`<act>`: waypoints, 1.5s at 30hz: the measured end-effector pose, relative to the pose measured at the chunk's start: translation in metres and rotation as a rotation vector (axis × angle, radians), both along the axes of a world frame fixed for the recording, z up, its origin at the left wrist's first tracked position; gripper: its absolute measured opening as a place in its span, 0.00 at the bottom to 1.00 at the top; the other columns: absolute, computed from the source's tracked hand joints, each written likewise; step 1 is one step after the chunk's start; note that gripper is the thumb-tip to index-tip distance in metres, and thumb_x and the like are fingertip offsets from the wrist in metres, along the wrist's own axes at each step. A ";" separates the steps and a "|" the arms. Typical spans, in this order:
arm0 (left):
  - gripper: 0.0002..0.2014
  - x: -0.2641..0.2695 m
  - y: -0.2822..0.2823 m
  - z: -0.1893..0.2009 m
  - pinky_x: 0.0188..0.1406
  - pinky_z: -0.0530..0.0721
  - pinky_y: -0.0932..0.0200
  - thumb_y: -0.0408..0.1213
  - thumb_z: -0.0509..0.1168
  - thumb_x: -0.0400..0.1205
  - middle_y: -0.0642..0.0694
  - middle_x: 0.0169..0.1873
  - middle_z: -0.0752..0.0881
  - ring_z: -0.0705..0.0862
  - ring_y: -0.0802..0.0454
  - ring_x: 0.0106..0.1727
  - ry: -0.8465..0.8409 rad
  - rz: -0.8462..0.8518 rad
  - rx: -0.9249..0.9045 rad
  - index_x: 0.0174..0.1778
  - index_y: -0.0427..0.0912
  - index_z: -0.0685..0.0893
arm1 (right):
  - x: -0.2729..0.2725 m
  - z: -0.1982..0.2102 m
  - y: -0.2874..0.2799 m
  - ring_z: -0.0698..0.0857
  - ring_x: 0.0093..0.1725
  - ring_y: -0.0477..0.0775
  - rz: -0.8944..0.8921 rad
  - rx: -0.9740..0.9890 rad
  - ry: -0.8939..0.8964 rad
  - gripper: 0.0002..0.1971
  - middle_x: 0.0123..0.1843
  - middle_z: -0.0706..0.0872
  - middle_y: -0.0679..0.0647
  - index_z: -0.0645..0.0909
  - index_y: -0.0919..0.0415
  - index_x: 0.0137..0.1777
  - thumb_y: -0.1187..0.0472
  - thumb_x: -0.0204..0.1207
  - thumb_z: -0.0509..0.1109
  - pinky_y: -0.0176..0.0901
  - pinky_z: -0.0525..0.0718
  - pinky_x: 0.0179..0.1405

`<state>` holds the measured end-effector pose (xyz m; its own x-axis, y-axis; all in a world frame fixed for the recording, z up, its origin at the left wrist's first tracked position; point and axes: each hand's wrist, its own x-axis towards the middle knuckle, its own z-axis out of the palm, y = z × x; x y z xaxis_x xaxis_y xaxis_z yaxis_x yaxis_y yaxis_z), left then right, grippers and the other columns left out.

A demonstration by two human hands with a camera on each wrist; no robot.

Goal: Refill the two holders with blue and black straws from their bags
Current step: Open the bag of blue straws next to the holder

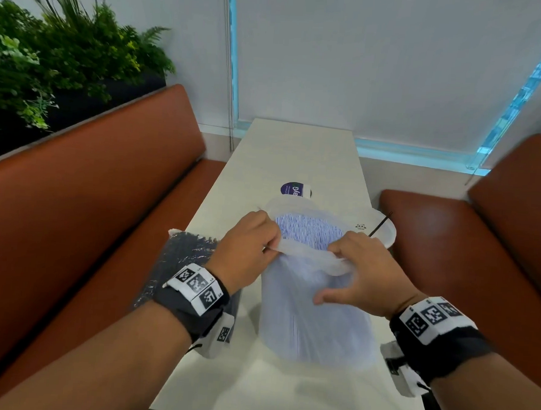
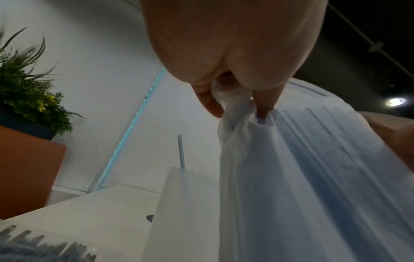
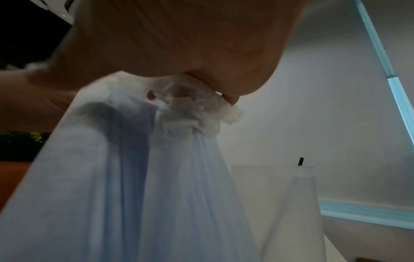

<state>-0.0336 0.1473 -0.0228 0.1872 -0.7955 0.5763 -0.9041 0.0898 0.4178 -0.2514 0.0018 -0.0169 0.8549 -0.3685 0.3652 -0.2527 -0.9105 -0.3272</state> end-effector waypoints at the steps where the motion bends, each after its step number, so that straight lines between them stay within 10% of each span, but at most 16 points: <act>1: 0.12 -0.002 0.001 -0.002 0.38 0.80 0.43 0.21 0.72 0.74 0.44 0.39 0.78 0.75 0.46 0.42 -0.029 -0.005 -0.028 0.33 0.38 0.78 | 0.001 -0.001 0.001 0.76 0.40 0.47 -0.009 -0.046 -0.022 0.32 0.40 0.77 0.40 0.81 0.51 0.45 0.27 0.54 0.82 0.46 0.73 0.44; 6: 0.05 -0.008 0.016 -0.022 0.46 0.82 0.53 0.34 0.70 0.77 0.46 0.48 0.78 0.78 0.48 0.49 0.030 -0.030 -0.092 0.40 0.38 0.82 | 0.005 -0.017 0.003 0.76 0.26 0.57 -0.014 -0.312 -0.228 0.24 0.28 0.76 0.50 0.76 0.57 0.31 0.46 0.64 0.88 0.45 0.69 0.32; 11: 0.21 -0.025 0.030 -0.050 0.50 0.75 0.67 0.56 0.76 0.71 0.52 0.51 0.72 0.74 0.54 0.51 0.055 -0.011 -0.102 0.40 0.41 0.83 | -0.005 -0.043 0.018 0.78 0.34 0.60 -0.088 -0.238 -0.388 0.20 0.38 0.78 0.56 0.80 0.63 0.31 0.59 0.58 0.91 0.52 0.78 0.30; 16: 0.14 -0.037 0.028 -0.062 0.32 0.72 0.57 0.37 0.77 0.72 0.44 0.39 0.75 0.68 0.51 0.44 -0.105 -0.026 -0.143 0.31 0.40 0.77 | -0.016 -0.051 0.033 0.76 0.58 0.54 -0.178 0.036 -0.410 0.26 0.61 0.73 0.55 0.82 0.62 0.40 0.41 0.58 0.85 0.51 0.79 0.57; 22: 0.12 -0.045 0.032 -0.068 0.34 0.75 0.58 0.40 0.72 0.75 0.43 0.38 0.76 0.70 0.50 0.44 -0.136 -0.119 -0.136 0.31 0.40 0.79 | -0.008 -0.045 0.038 0.73 0.76 0.46 -0.443 0.538 -0.699 0.15 0.75 0.75 0.54 0.77 0.49 0.38 0.38 0.71 0.69 0.40 0.64 0.78; 25: 0.19 -0.046 0.037 -0.067 0.45 0.74 0.63 0.56 0.75 0.74 0.46 0.43 0.76 0.75 0.52 0.46 0.106 -0.146 -0.117 0.34 0.43 0.81 | 0.001 -0.044 0.036 0.86 0.61 0.52 -0.550 0.825 -0.761 0.09 0.59 0.89 0.53 0.77 0.39 0.48 0.48 0.71 0.73 0.62 0.82 0.68; 28: 0.17 -0.048 0.035 -0.055 0.52 0.76 0.63 0.57 0.77 0.70 0.47 0.50 0.75 0.78 0.56 0.49 0.552 -0.045 -0.136 0.44 0.54 0.78 | 0.004 -0.045 0.034 0.86 0.39 0.48 -0.548 0.985 -0.826 0.20 0.41 0.90 0.54 0.77 0.31 0.49 0.64 0.77 0.67 0.53 0.84 0.45; 31: 0.35 -0.049 0.026 -0.040 0.64 0.83 0.51 0.55 0.83 0.60 0.45 0.68 0.74 0.79 0.56 0.65 0.891 0.028 -0.079 0.59 0.73 0.72 | 0.009 -0.042 0.032 0.83 0.41 0.53 -0.512 1.036 -0.869 0.26 0.41 0.82 0.59 0.83 0.33 0.52 0.70 0.79 0.60 0.44 0.84 0.40; 34: 0.50 -0.046 0.019 -0.027 0.78 0.75 0.41 0.52 0.86 0.58 0.50 0.81 0.67 0.70 0.56 0.80 0.942 -0.046 -0.015 0.72 0.75 0.66 | 0.012 -0.036 0.030 0.79 0.43 0.59 -0.445 1.066 -0.859 0.24 0.44 0.81 0.60 0.88 0.40 0.54 0.68 0.75 0.57 0.51 0.80 0.46; 39: 0.58 -0.042 0.019 -0.012 0.79 0.75 0.47 0.42 0.90 0.59 0.58 0.78 0.73 0.75 0.62 0.76 0.935 -0.174 0.151 0.84 0.56 0.65 | 0.015 -0.028 0.025 0.89 0.60 0.55 -0.422 1.107 -0.679 0.23 0.57 0.92 0.54 0.88 0.50 0.57 0.39 0.66 0.77 0.61 0.85 0.65; 42: 0.58 -0.038 0.024 -0.011 0.78 0.76 0.50 0.40 0.90 0.59 0.57 0.76 0.74 0.77 0.64 0.73 0.908 -0.181 0.190 0.83 0.57 0.65 | 0.014 -0.025 0.021 0.89 0.45 0.58 -0.402 1.138 -0.524 0.25 0.43 0.91 0.64 0.88 0.63 0.42 0.39 0.62 0.83 0.63 0.88 0.56; 45: 0.61 -0.036 0.028 -0.012 0.81 0.72 0.45 0.49 0.89 0.54 0.53 0.78 0.71 0.73 0.60 0.78 0.861 -0.170 0.229 0.84 0.60 0.64 | 0.011 -0.025 0.019 0.79 0.32 0.52 -0.418 1.145 -0.498 0.23 0.30 0.79 0.54 0.80 0.56 0.30 0.39 0.63 0.83 0.49 0.77 0.40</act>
